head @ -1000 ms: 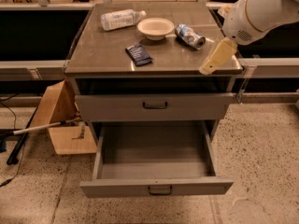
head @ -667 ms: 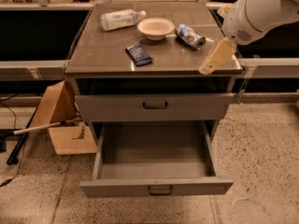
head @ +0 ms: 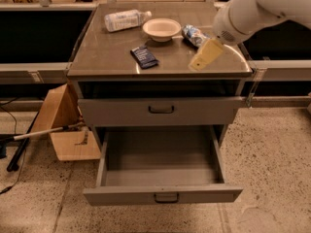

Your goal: Place rxbar blueberry into middle drawer

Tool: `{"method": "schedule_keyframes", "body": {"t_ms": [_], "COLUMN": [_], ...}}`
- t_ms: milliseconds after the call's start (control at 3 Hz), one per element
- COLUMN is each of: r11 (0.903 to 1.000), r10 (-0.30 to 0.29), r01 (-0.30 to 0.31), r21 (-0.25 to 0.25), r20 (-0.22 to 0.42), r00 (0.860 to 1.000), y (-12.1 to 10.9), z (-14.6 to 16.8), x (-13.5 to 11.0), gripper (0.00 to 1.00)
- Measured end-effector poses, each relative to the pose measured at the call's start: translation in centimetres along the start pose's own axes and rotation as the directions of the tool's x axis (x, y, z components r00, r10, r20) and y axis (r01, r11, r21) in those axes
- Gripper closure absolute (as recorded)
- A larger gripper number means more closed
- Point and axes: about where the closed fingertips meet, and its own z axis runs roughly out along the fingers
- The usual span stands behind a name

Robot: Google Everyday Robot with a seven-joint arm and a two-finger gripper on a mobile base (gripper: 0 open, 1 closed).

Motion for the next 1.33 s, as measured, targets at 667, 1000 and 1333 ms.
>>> {"method": "schedule_keyframes", "body": {"t_ms": [667, 1000, 1333], "r11": [0.9906, 0.9716, 0.9705], "r10": [0.121, 0.224, 0.231], "r01": [-0.116, -0.21, -0.219], "r21": [0.072, 0.109, 0.102], "r20": [-0.07, -0.134, -0.133], "r00": [0.99, 0.965, 0.964], "y": [-1.0, -1.0, -1.0], "z": [3.8, 5.1, 5.4], "x": [-2.9, -4.0, -4.0], "gripper": [0.0, 0.0, 0.0]}}
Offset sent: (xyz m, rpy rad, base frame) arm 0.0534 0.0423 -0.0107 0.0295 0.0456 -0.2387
